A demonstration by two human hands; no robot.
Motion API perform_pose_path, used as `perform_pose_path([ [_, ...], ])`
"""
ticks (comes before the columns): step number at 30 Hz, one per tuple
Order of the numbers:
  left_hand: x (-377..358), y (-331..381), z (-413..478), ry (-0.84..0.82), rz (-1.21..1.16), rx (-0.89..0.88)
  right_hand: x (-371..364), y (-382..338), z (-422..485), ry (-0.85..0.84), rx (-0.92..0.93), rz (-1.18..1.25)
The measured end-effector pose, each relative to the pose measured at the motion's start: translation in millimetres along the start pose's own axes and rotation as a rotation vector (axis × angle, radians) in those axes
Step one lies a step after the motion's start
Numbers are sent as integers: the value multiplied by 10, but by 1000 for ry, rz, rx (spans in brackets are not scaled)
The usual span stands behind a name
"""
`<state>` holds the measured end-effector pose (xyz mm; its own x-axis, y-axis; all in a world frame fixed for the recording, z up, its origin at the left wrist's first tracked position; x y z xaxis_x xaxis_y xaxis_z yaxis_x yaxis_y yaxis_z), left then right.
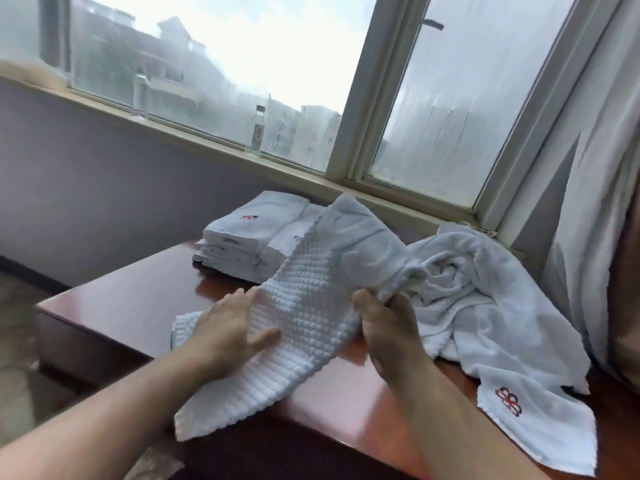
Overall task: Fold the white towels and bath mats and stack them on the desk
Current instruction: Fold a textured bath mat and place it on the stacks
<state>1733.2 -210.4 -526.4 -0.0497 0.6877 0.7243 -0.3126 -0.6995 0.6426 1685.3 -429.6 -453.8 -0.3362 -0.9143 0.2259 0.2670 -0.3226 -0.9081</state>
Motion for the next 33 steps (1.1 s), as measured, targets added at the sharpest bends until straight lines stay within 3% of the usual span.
perform_pose_path([
  [3,133,-132,141,21,-77,47,5,-94,313,0,41,98],
  [6,144,-238,282,-1,-306,116,-122,-70,634,-42,64,209],
  [8,86,-272,343,78,-402,105,-216,25,794,-55,29,266],
  [11,24,-335,448,169,-426,156,-286,241,1036,-29,-71,281],
  [17,202,-487,633,97,-361,168,-405,272,1477,-125,-26,22],
  [24,693,-254,1174,163,-329,160,-812,29,2081,-46,-209,266],
  [29,1143,-210,1675,151,-550,183,-1010,-46,2747,-97,-261,342],
  [33,1162,-317,2247,108,-581,261,-1221,25,3252,-84,-282,355],
])
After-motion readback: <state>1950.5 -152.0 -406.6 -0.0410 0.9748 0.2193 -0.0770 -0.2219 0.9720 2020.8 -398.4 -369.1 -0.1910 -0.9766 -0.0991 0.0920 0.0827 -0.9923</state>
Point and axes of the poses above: each hand's wrist, its own z-axis towards the middle knuckle, its own x-axis out of the back of the hand, y = z × x, the point moved 3 cm from there along z, towards the middle knuckle, and after that the axes turned 9 degrees about -z, right-handed, at the moved point
